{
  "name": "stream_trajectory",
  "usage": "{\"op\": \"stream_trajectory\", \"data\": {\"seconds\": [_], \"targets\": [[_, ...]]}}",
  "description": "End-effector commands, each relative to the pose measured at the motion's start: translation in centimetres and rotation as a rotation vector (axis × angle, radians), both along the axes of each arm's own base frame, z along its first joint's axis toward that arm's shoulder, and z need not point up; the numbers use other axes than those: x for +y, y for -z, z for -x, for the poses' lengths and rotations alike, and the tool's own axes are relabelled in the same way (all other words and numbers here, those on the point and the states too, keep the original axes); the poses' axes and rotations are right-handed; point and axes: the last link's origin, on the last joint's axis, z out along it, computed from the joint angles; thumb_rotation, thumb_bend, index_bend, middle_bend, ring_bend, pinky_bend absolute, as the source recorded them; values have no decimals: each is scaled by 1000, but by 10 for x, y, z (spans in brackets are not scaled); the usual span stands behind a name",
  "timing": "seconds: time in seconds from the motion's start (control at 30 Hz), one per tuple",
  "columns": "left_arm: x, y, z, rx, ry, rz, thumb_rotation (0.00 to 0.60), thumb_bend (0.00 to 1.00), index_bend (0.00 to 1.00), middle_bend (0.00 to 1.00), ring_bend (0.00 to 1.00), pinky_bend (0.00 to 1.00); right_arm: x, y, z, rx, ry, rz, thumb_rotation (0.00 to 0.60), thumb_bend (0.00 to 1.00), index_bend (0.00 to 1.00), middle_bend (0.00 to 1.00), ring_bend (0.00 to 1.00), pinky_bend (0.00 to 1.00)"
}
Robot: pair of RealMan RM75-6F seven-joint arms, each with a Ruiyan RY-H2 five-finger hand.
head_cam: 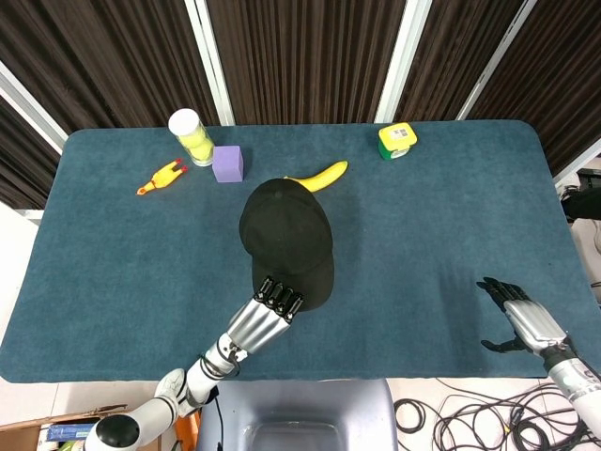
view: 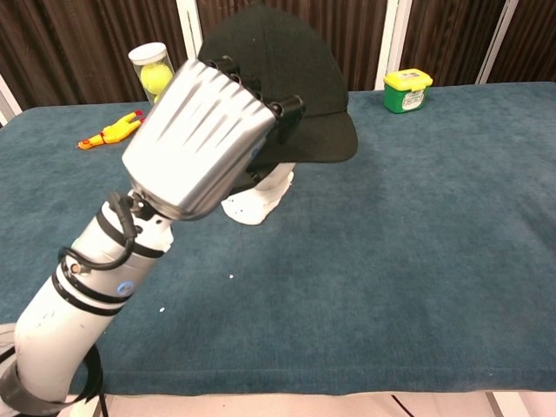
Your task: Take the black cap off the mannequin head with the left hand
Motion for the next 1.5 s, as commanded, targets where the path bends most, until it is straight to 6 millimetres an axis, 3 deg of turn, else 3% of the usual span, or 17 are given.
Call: {"op": "stream_trajectory", "data": {"seconds": [0.03, 0.43, 0.77, 0.9, 1.03, 1.17, 1.3, 1.4, 1.47, 1.5], "targets": [[2, -5, -3, -7, 33, -24, 600, 476, 741, 818, 722, 658, 0, 0, 1, -2, 2, -1, 600, 124, 0, 0, 0, 0], [31, -43, -16, -32, 117, -172, 600, 513, 752, 826, 730, 664, 1, 1, 5, -7, 16, -9, 600, 124, 0, 0, 0, 0], [65, -87, -24, -111, 80, -266, 600, 513, 752, 827, 730, 664, 0, 1, 7, -4, 27, -10, 600, 124, 0, 0, 0, 0], [71, -112, -19, -145, 77, -315, 600, 514, 752, 827, 730, 664, 0, 0, 8, -3, 30, -3, 600, 125, 0, 0, 0, 0], [71, -140, 11, -127, 41, -369, 600, 513, 752, 827, 730, 664, 0, -1, 8, -4, 31, 3, 600, 124, 0, 0, 0, 0], [64, -164, 59, -47, -53, -407, 600, 514, 752, 826, 729, 664, -1, 1, 8, 0, 27, -3, 600, 124, 0, 0, 0, 0], [61, -168, 75, -20, -92, -405, 600, 512, 749, 820, 728, 665, -1, 2, 7, 3, 25, -7, 600, 124, 0, 0, 0, 0], [53, -169, 116, 59, -207, -384, 600, 506, 737, 806, 728, 672, -1, 6, 5, 9, 19, -17, 600, 124, 0, 0, 0, 0], [43, -155, 155, 138, -332, -299, 600, 496, 729, 796, 727, 674, -1, 8, 4, 13, 17, -21, 600, 125, 0, 0, 0, 0], [41, -152, 162, 152, -351, -289, 600, 485, 725, 788, 722, 672, -1, 9, 4, 15, 18, -21, 600, 125, 0, 0, 0, 0]]}}
